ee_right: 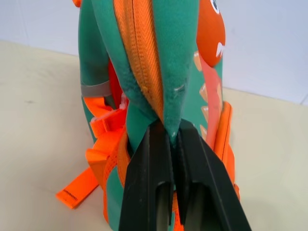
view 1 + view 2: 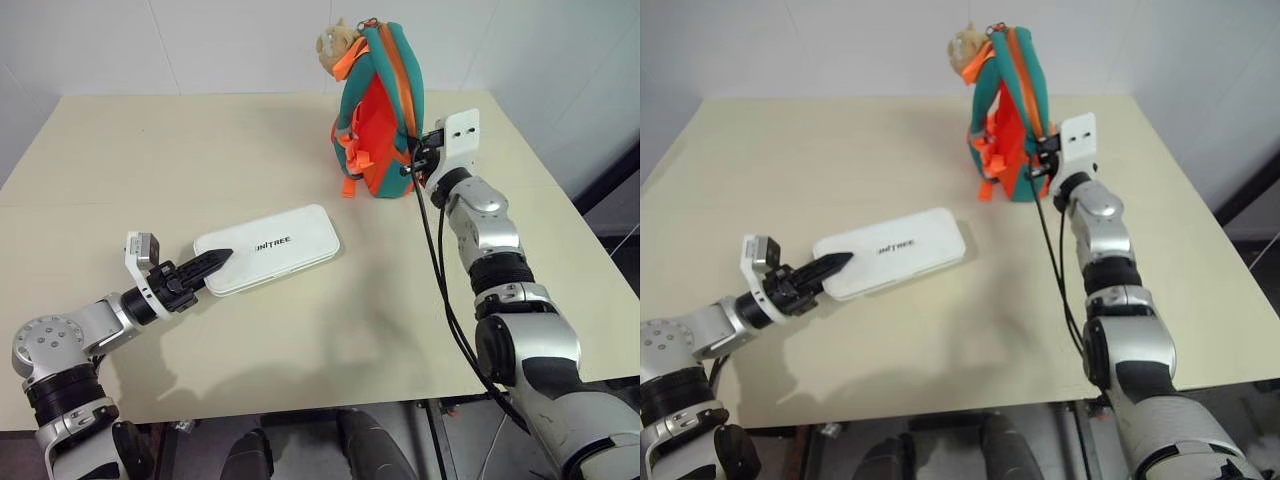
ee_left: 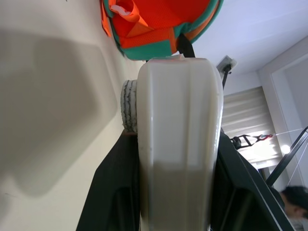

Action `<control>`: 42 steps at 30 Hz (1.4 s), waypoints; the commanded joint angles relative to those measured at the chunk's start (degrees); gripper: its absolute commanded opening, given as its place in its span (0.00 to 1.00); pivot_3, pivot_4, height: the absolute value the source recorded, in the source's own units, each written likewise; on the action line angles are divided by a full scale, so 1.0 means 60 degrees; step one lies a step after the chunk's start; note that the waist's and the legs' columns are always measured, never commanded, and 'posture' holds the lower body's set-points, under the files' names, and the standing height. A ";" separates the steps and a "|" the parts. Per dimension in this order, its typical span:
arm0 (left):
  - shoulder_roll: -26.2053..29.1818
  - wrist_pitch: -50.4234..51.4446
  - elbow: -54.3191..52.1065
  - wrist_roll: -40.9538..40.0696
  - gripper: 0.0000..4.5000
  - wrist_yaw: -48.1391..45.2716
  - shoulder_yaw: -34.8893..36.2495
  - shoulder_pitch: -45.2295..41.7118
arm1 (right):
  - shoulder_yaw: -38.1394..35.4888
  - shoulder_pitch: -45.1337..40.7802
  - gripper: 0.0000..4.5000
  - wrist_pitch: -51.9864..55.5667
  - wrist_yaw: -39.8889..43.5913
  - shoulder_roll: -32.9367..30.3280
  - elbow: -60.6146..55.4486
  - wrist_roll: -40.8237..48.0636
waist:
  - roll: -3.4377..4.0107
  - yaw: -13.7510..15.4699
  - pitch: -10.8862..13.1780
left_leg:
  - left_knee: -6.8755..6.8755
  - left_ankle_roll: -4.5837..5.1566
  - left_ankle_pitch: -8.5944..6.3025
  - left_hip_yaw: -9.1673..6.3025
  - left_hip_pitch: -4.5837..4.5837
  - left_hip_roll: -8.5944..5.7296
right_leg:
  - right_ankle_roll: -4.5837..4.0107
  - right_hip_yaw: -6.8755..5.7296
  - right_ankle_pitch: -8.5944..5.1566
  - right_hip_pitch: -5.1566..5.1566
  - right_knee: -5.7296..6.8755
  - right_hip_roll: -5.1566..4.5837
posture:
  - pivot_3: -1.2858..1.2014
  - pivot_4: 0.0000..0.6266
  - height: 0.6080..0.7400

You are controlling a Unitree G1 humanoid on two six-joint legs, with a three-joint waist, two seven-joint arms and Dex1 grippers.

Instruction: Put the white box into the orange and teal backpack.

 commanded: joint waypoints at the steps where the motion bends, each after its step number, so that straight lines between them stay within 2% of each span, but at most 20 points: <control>1: 0.0247 -0.0140 -0.0139 -0.0392 0.29 -0.0158 0.0156 -0.0036 | -0.0067 0.0450 0.00 0.0784 0.0290 -0.0179 -0.1868 0.0375 | 0.0001 0.0010 0.0000 | -0.0001 -0.0001 0.0000 -0.0002 -0.0001 0.0000 | -0.0001 -0.0002 0.0000 -0.0001 -0.0001 0.0000 | 0.52 0.24 1.00; 13: 0.1212 -0.0928 0.1498 0.0225 0.29 -0.0849 -0.0466 -0.0736 | -0.0607 0.3714 0.00 0.5385 -0.0112 -0.1061 -0.9233 0.1482 | 0.0009 0.0357 0.0006 | -0.0042 -0.0011 0.0006 -0.0016 -0.0009 0.0000 | -0.0018 -0.0018 -0.0010 -0.0017 -0.0025 0.0000 | 0.52 0.24 1.00; 18: 0.1592 -0.1134 0.2323 0.0550 0.29 -0.1297 -0.0850 -0.1147 | -0.1409 0.4979 0.00 0.7334 -0.0238 -0.1728 -1.1765 0.2285 | 0.0012 0.0575 0.0007 | -0.0060 -0.0011 0.0005 -0.0013 -0.0018 -0.0002 | -0.0027 -0.0022 -0.0015 -0.0025 -0.0052 -0.0004 | 0.52 0.24 1.00; 22: 0.1800 -0.1244 0.2900 0.0773 0.29 -0.1635 -0.1080 -0.1514 | -0.2544 0.5924 0.00 0.8719 -0.0228 -0.2157 -1.3387 0.3301 | 0.0012 0.0754 0.0008 | -0.0069 -0.0011 0.0002 -0.0012 -0.0019 0.0000 | -0.0040 -0.0028 -0.0023 -0.0029 -0.0056 -0.0003 | 0.52 0.24 1.00; 29: 0.1958 -0.1589 0.3800 0.1520 0.29 -0.2429 -0.1976 -0.2333 | -0.4700 0.7788 0.00 1.0185 -0.0424 -0.2073 -1.5336 0.5139 | 0.0012 0.0952 0.0008 | -0.0069 -0.0010 0.0000 -0.0020 -0.0024 -0.0003 | -0.0048 -0.0043 -0.0029 -0.0025 -0.0066 -0.0005 | 0.52 0.24 1.00; 32: 0.2025 -0.1760 0.4166 0.1847 0.29 -0.2829 -0.2343 -0.2667 | -0.5201 0.8666 0.00 1.0402 -0.0513 -0.1937 -1.6031 0.5895 | 0.0012 0.1010 0.0008 | -0.0075 -0.0009 -0.0001 -0.0023 -0.0027 -0.0003 | -0.0054 -0.0049 -0.0033 -0.0026 -0.0073 -0.0004 | 0.52 0.24 1.00; 36: 0.1970 -0.2027 0.4658 0.2292 0.29 -0.3250 -0.2760 -0.3213 | -0.5080 0.9323 0.00 1.0204 -0.0838 -0.1980 -1.6203 0.6005 | 0.0010 0.1001 0.0008 | -0.0067 -0.0008 -0.0002 -0.0022 -0.0028 -0.0003 | -0.0050 -0.0049 -0.0031 -0.0022 -0.0076 -0.0004 | 0.52 0.24 1.00; 41: 0.1892 -0.2250 0.5032 0.2703 0.29 -0.3688 -0.3094 -0.3551 | -0.4662 0.9402 0.00 1.0018 -0.1283 -0.2106 -1.6056 0.5837 | 0.0011 0.0993 0.0007 | -0.0063 -0.0006 0.0000 -0.0021 -0.0022 -0.0003 | -0.0047 -0.0047 -0.0028 -0.0017 -0.0074 -0.0004 | 0.52 0.24 1.00; 42: 0.1887 -0.2294 0.5097 0.2770 0.29 -0.3767 -0.3146 -0.3589 | -0.4602 0.9477 0.06 0.9990 -0.1220 -0.2252 -1.6060 0.5804 | 0.0011 0.0993 0.0007 | -0.0063 -0.0006 -0.0001 -0.0021 -0.0022 -0.0003 | -0.0047 -0.0048 -0.0028 -0.0018 -0.0074 -0.0004 | 0.52 0.24 1.00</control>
